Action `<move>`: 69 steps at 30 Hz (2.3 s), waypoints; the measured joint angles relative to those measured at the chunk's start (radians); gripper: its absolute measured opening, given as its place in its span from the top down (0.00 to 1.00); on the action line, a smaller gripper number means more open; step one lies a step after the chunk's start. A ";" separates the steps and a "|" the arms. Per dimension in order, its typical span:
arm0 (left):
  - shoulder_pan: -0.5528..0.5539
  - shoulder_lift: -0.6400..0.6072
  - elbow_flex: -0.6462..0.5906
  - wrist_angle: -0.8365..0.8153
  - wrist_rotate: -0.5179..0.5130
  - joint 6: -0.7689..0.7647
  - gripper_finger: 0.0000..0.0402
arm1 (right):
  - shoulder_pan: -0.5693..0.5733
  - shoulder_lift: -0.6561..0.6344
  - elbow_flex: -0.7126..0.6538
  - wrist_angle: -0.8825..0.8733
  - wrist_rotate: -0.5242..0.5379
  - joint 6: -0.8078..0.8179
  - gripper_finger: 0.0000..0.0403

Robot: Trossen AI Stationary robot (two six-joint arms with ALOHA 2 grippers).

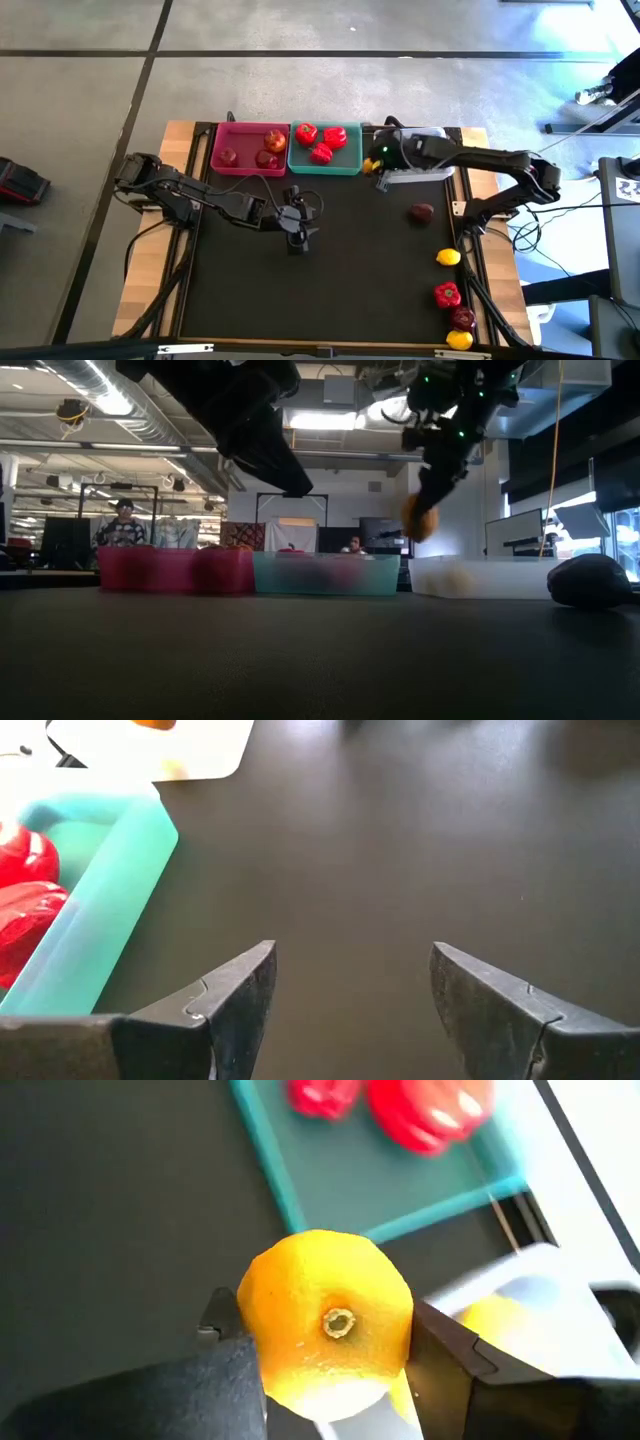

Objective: Sort produce into baskets
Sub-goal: Put the lemon into the white bin, then put the apple into the pink bin

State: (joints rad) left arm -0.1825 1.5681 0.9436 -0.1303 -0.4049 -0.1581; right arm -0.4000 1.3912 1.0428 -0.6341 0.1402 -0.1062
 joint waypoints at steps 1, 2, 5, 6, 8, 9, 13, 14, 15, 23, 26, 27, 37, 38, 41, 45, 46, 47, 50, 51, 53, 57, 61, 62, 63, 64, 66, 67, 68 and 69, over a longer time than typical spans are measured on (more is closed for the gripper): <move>0.000 0.000 0.000 0.000 0.000 -0.006 0.36 | -0.025 -0.005 0.000 -0.021 0.000 0.000 0.70; 0.000 0.000 0.000 0.000 0.000 -0.010 0.36 | -0.051 -0.008 0.000 -0.046 0.000 0.001 0.69; 0.000 0.000 0.000 0.002 0.000 -0.011 0.36 | -0.118 -0.008 0.000 -0.097 0.000 0.020 0.68; 0.001 0.000 0.000 0.003 0.000 -0.011 0.36 | -0.140 -0.008 -0.001 -0.106 0.000 0.022 0.68; 0.002 0.000 0.000 0.004 0.000 -0.011 0.36 | -0.175 -0.008 -0.012 -0.107 -0.010 0.023 0.68; 0.002 0.000 0.000 0.005 0.000 -0.011 0.36 | -0.192 -0.008 -0.019 -0.108 -0.018 0.023 0.68; 0.002 0.000 0.000 0.007 -0.001 -0.011 0.36 | -0.244 -0.008 -0.064 -0.094 -0.060 0.024 0.68; 0.002 0.000 0.000 0.007 -0.001 -0.011 0.36 | -0.252 -0.008 -0.079 -0.085 -0.075 0.024 0.68; 0.002 0.000 0.000 0.007 -0.001 -0.011 0.36 | -0.258 -0.008 -0.094 -0.072 -0.082 0.024 0.68; 0.002 0.000 0.000 0.007 -0.002 -0.011 0.36 | -0.262 -0.006 -0.160 -0.041 -0.107 0.024 0.67; 0.002 0.000 0.000 0.007 -0.002 -0.011 0.36 | -0.262 -0.006 -0.170 -0.036 -0.104 0.023 0.67; 0.002 0.001 0.000 0.007 -0.002 -0.011 0.36 | -0.262 -0.006 -0.171 -0.035 -0.097 0.024 0.67; 0.002 0.001 0.000 0.009 -0.003 -0.020 0.36 | -0.262 -0.006 -0.172 -0.040 -0.106 0.031 0.49; 0.002 0.001 -0.001 0.010 -0.003 -0.020 0.36 | -0.262 -0.006 -0.172 -0.040 -0.106 0.028 0.45; 0.002 0.001 -0.001 0.011 -0.003 -0.021 0.36 | -0.261 -0.006 -0.172 -0.040 -0.106 0.022 0.36; 0.002 0.001 -0.001 0.011 -0.003 -0.020 0.36 | -0.261 -0.006 -0.172 -0.039 -0.106 0.019 0.30; 0.002 0.001 -0.001 0.012 -0.003 -0.020 0.36 | -0.261 -0.006 -0.170 -0.041 -0.106 0.018 0.29; 0.002 0.001 -0.001 0.011 -0.003 -0.020 0.36 | -0.261 -0.006 -0.164 -0.053 -0.106 0.016 0.29; 0.002 0.001 -0.001 0.011 -0.003 -0.020 0.36 | -0.261 -0.007 -0.118 -0.116 -0.098 0.017 0.30; 0.002 0.001 -0.001 0.011 -0.003 -0.020 0.36 | -0.261 -0.007 -0.100 -0.139 -0.098 0.018 0.30; 0.005 0.001 -0.001 0.011 -0.003 -0.020 0.36 | -0.260 -0.008 -0.060 -0.189 -0.099 0.019 0.32; 0.008 0.001 -0.001 0.011 -0.004 -0.022 0.36 | -0.260 -0.009 0.004 -0.272 -0.160 0.044 0.34; 0.008 0.001 -0.001 0.011 -0.004 -0.037 0.36 | -0.229 -0.009 0.036 -0.386 -0.246 0.081 0.34; 0.008 0.001 -0.001 0.011 -0.003 -0.045 0.36 | -0.219 -0.009 0.046 -0.421 -0.248 0.081 0.34; 0.008 0.001 -0.001 0.009 -0.003 -0.046 0.36 | -0.207 -0.009 0.054 -0.450 -0.248 0.085 0.34; 0.008 0.001 -0.001 0.007 -0.003 -0.045 0.36 | -0.190 -0.010 0.056 -0.475 -0.244 0.099 0.34; 0.006 0.001 -0.001 0.007 -0.003 -0.025 0.36 | -0.154 -0.012 0.055 -0.525 -0.223 0.128 0.34; 0.006 0.001 -0.001 0.008 -0.003 -0.018 0.36 | -0.135 -0.014 0.055 -0.547 -0.211 0.141 0.34; 0.007 0.001 -0.001 0.009 -0.003 -0.015 0.36 | -0.109 -0.015 0.055 -0.568 -0.196 0.156 0.34; 0.008 0.001 -0.001 0.013 -0.003 -0.019 0.36 | -0.084 -0.016 0.055 -0.589 -0.186 0.174 0.34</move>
State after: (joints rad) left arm -0.1749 1.5688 0.9424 -0.1173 -0.4076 -0.1769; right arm -0.4845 1.3750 1.0977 -1.2230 -0.0454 0.0683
